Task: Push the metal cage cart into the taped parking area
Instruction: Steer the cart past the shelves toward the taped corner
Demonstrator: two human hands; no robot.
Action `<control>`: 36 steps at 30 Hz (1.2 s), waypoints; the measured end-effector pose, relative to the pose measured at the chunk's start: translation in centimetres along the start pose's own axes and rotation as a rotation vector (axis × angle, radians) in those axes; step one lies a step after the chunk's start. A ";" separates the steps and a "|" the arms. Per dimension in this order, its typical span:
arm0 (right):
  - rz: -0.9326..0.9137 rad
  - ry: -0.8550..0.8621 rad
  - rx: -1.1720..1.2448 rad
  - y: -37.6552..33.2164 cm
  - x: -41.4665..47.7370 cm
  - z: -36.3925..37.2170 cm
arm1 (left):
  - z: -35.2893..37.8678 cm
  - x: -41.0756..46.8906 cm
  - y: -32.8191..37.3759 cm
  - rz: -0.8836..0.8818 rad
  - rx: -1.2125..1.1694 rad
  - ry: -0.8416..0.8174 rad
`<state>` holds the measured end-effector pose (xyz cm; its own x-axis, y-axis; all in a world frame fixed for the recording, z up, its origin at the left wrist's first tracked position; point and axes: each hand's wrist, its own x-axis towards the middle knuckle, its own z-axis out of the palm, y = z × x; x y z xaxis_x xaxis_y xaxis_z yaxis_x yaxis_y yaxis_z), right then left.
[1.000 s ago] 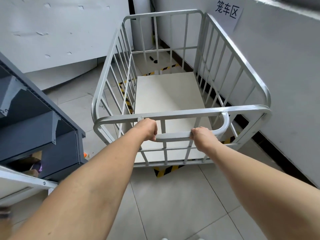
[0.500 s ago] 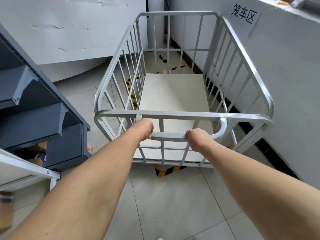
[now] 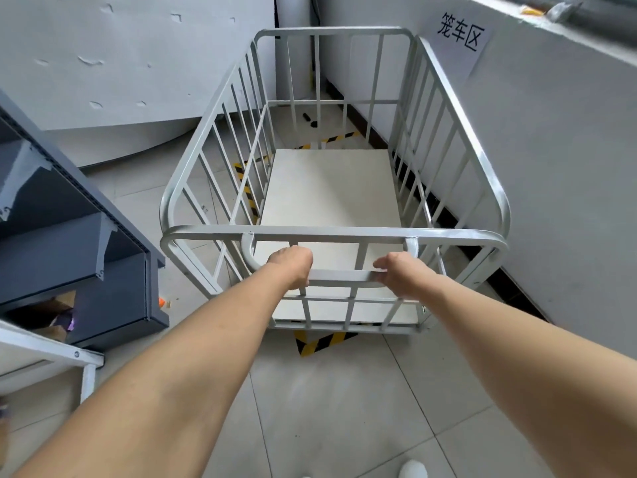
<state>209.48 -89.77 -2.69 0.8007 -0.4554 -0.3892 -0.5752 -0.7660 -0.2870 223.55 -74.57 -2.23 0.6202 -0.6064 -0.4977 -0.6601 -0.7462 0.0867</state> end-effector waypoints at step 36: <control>0.012 0.022 -0.189 14.3 4.4 -6.9 | -1.9 2.9 12.9 0.094 0.149 -0.107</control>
<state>205.92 -105.91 -2.47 0.7986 -0.4731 -0.3722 -0.5445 -0.8313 -0.1117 217.65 -86.46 -0.90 0.5090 -0.6331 -0.5831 -0.7734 -0.6338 0.0130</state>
